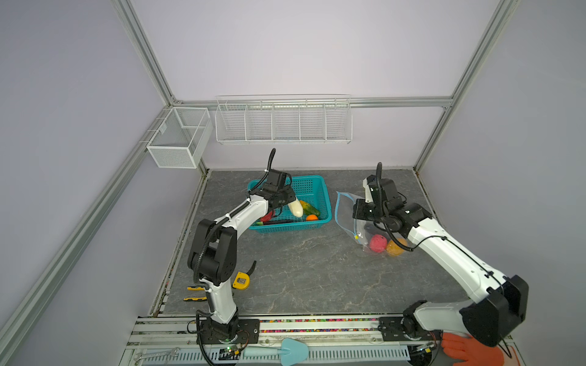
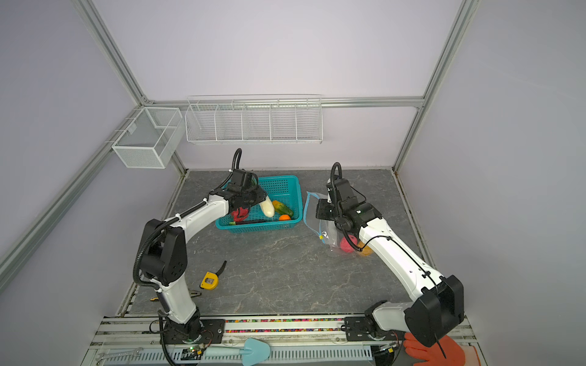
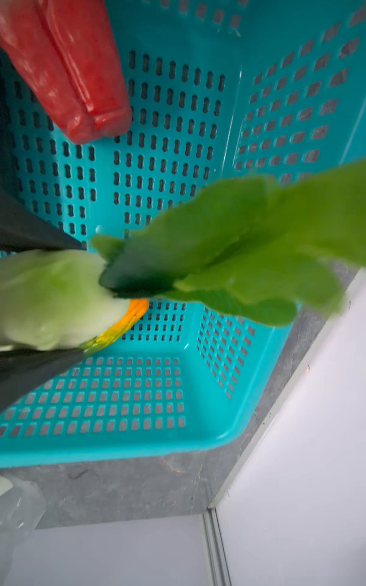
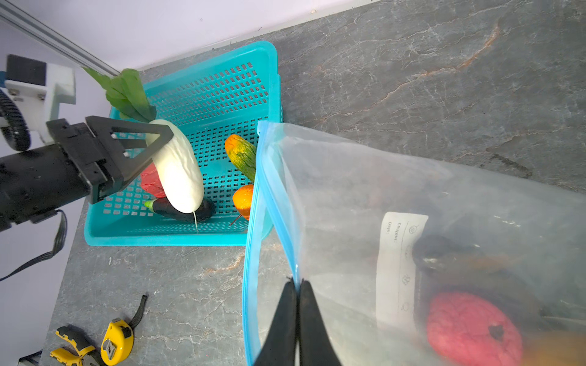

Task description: Place the food in the zip-top bag and seal the zipper

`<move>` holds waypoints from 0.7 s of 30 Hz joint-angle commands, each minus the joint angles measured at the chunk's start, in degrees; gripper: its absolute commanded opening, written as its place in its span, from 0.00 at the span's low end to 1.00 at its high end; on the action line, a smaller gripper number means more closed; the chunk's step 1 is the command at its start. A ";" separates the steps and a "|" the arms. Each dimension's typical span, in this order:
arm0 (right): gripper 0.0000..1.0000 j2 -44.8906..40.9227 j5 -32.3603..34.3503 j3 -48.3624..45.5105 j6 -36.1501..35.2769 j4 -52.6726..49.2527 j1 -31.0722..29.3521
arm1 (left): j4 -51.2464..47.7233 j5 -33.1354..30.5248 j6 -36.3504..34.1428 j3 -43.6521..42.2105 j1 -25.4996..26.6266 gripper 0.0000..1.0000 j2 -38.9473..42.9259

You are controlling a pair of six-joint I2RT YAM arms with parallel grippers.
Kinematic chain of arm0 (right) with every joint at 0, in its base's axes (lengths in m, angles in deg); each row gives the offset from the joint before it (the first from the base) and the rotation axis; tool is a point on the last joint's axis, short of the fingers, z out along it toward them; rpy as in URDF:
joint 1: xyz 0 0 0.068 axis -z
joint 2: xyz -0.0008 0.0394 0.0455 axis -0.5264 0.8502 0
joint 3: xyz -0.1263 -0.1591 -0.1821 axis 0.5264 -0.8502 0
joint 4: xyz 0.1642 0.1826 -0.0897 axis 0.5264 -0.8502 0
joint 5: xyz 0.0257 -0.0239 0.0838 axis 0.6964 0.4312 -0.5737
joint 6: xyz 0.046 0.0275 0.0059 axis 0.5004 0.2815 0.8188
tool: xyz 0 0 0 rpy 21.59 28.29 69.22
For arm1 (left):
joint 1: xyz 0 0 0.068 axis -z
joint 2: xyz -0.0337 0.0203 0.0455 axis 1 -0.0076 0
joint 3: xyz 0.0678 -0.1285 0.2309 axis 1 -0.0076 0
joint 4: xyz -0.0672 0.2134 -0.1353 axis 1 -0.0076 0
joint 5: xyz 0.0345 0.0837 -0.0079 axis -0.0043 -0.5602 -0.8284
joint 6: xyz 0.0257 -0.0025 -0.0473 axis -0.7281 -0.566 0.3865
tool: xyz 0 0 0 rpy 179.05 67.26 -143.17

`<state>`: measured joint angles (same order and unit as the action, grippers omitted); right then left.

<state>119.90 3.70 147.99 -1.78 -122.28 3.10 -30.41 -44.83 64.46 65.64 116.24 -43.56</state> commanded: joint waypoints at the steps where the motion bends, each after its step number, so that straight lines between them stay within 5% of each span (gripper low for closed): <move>1: 0.07 -0.16 -0.07 1.72 0.14 -0.50 -0.41 | 3.31 -2.11 0.74 -0.94 1.30 0.32 4.24; 21: 0.07 1.70 -4.03 0.77 4.92 3.20 -0.39 | 20.57 -9.70 3.52 -10.58 8.56 0.30 14.02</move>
<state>120.92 1.08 148.69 1.35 -120.92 3.10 -15.55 -51.87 66.99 55.94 123.23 -31.58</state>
